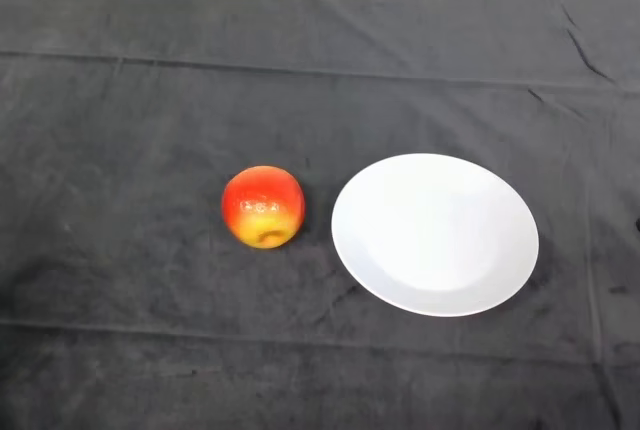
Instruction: Move the apple to the plate
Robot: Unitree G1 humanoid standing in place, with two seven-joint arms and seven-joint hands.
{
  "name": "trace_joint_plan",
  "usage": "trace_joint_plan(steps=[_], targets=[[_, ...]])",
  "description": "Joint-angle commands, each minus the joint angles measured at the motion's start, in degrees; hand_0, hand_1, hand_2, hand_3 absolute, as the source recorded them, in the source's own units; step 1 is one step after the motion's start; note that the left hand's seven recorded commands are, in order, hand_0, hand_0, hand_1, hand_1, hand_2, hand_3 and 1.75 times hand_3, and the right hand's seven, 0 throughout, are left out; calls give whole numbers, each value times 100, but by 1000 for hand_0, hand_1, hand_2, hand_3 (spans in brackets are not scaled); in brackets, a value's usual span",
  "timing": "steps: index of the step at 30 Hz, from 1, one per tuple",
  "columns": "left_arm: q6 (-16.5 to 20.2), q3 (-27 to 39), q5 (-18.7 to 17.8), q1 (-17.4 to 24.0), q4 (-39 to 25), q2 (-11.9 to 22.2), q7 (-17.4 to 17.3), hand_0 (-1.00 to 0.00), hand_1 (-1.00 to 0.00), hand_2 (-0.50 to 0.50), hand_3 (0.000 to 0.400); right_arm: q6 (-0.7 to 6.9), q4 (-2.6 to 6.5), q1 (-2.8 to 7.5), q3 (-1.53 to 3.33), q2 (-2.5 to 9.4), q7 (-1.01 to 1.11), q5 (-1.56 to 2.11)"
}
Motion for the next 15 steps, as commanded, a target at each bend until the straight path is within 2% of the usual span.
trace_joint_plan(steps=[1, 8, 15], targets=[[-74, -124, 181, -179, -205, 174, 115, 0, 0, 0, 0, 10, 7, 45, -142, -123, 24, -66], [226, -443, 620, -73, -1150, 111, 309, 0, 0, 0, 0, 8, 0, 48, -142, -119, 20, -65], [686, -749, 1030, 158, -2312, -1, 394, 0, 0, 0, 0, 5, -16, 54, -142, -110, 11, -64]])
